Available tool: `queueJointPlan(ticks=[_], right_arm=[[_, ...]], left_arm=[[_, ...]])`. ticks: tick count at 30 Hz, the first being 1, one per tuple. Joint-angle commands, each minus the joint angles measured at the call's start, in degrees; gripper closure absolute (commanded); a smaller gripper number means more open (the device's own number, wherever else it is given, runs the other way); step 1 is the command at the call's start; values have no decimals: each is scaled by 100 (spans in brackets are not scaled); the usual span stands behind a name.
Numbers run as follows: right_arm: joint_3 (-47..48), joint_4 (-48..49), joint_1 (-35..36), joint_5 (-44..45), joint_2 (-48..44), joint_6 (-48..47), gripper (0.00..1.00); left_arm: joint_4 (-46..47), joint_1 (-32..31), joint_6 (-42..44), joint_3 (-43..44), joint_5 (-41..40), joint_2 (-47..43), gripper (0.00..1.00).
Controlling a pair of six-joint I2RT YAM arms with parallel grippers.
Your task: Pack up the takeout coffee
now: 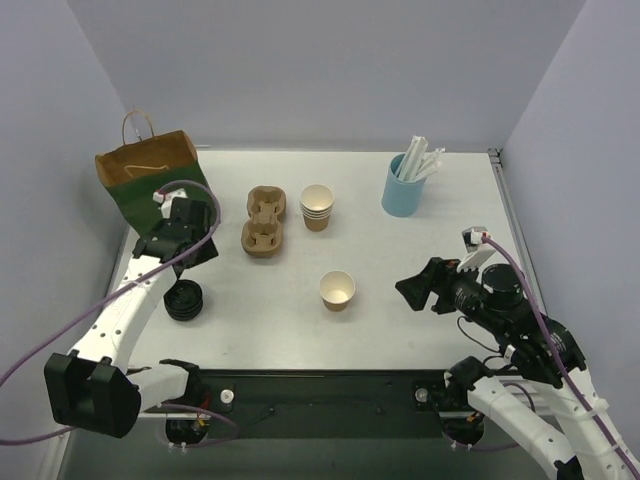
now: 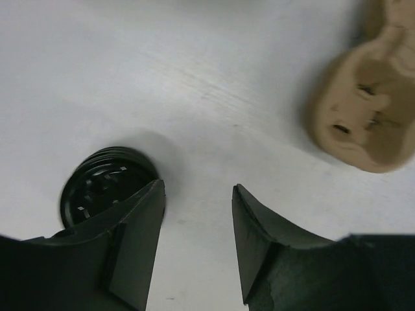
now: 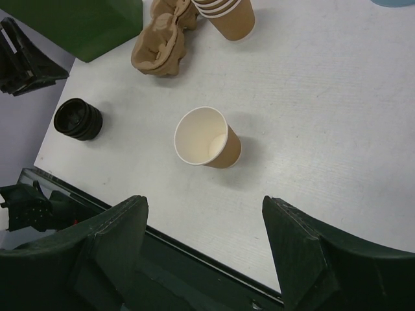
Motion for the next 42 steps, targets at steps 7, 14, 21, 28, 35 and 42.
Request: queueJointPlan(ticks=[7,14,21,28,35,42], right_arm=[[-150,116,40,-35,28,120,27],[-220,169,48,-52,37,155,27],[-282,248,66,-96,63,199,27],[-282,248,92,-96,37,225,27],[-299,239,101,-61,-42,225,27],[-247,239,110,-79,-42,208,27]], left_arm=[[-71,935,671,-879,168,79,46],[-53,935,671,-861,310,404,46],[96,900,759,-896,459,369,47],[-18,795,733,-861,266,527,50],[-44,751,776,-835,249,668,54],[-194,689,724,-756,126,800,56]])
